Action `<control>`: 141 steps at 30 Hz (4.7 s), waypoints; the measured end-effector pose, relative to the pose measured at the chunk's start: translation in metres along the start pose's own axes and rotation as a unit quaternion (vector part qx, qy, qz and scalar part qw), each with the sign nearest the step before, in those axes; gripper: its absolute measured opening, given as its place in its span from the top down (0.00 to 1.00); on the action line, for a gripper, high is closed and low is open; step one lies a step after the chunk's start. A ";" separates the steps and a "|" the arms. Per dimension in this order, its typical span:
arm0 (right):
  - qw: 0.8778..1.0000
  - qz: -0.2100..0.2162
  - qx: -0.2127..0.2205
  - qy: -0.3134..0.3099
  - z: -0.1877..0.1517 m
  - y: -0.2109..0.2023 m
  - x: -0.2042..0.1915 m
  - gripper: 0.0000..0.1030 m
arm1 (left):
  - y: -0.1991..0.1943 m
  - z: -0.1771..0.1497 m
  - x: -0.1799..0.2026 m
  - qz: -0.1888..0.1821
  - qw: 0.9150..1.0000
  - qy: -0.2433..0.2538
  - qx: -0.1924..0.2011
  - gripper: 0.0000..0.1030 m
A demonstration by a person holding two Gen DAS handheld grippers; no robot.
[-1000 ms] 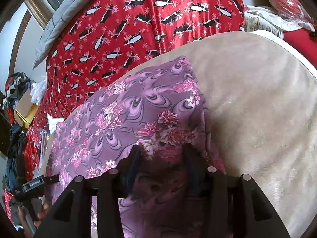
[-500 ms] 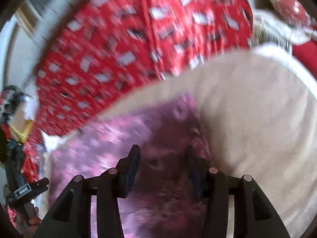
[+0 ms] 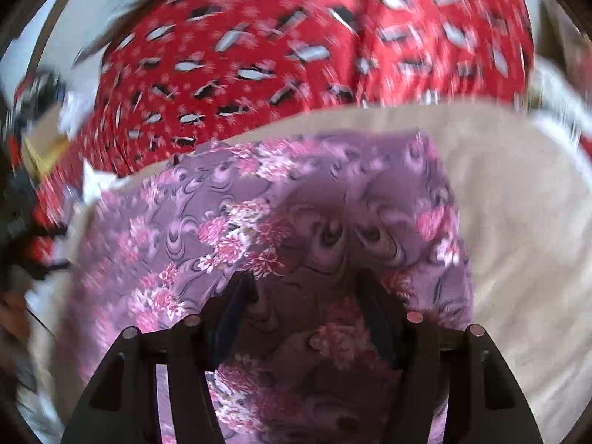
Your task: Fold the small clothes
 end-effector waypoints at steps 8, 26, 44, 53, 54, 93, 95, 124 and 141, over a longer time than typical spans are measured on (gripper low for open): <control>0.997 0.074 -0.014 -0.034 -0.013 -0.001 -0.059 0.39 | 0.036 -0.038 0.024 -0.070 0.993 0.023 -0.087 0.01; 0.977 0.156 -0.011 -0.145 -0.044 -0.032 -0.126 0.38 | 0.063 -0.045 0.054 -0.037 0.986 0.109 -0.120 0.01; 0.979 0.098 -0.006 -0.180 -0.053 -0.034 -0.127 0.39 | 0.067 -0.063 0.070 0.016 0.977 0.173 -0.127 0.45; 0.997 0.031 0.018 0.061 0.002 -0.032 0.029 0.37 | 0.033 -0.071 0.089 -0.001 0.980 0.173 -0.099 0.84; 0.997 0.032 0.014 0.073 0.002 -0.033 0.039 0.36 | 0.029 -0.074 0.095 -0.009 0.980 0.171 -0.097 0.85; 0.995 0.084 0.015 -0.049 -0.047 -0.022 0.074 0.10 | 0.136 -0.164 0.305 0.001 0.975 0.174 -0.134 0.77; 0.995 0.085 0.016 -0.048 -0.048 -0.023 0.075 0.10 | 0.135 -0.170 0.308 0.004 0.974 0.189 -0.127 0.69; 0.989 0.134 0.064 0.021 0.016 -0.058 0.055 0.93 | 0.065 -0.159 0.200 0.064 0.982 0.175 0.026 0.32; 0.978 0.135 -0.034 0.153 0.057 0.031 0.091 0.76 | 0.100 -0.132 0.220 0.080 0.980 0.181 0.022 0.28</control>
Point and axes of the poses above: each gripper's, at about its wrist camera, not at the fingertips, and y roughly the way its jaws point, x to its right, z to its top, the point moved 3 cm from there along y, roughly the way its jaws point, and after that the axes turned 1 degree about -y, right-handed, at the moved point
